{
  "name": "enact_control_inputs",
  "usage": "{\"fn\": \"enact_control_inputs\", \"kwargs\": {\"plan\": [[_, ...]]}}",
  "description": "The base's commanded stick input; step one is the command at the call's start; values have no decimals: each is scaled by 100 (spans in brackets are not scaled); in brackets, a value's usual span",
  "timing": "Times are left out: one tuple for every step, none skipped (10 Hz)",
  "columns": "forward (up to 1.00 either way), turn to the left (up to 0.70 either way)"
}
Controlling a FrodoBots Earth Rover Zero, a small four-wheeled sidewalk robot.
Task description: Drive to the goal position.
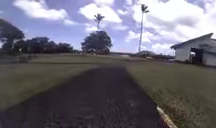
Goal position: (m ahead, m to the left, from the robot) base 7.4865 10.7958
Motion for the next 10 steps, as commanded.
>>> {"fn": "enact_control_inputs", "kwargs": {"plan": [[50,0],[50,0],[50,0],[50,0],[50,0],[50,0],[50,0],[50,0],[50,0],[50,0]]}}
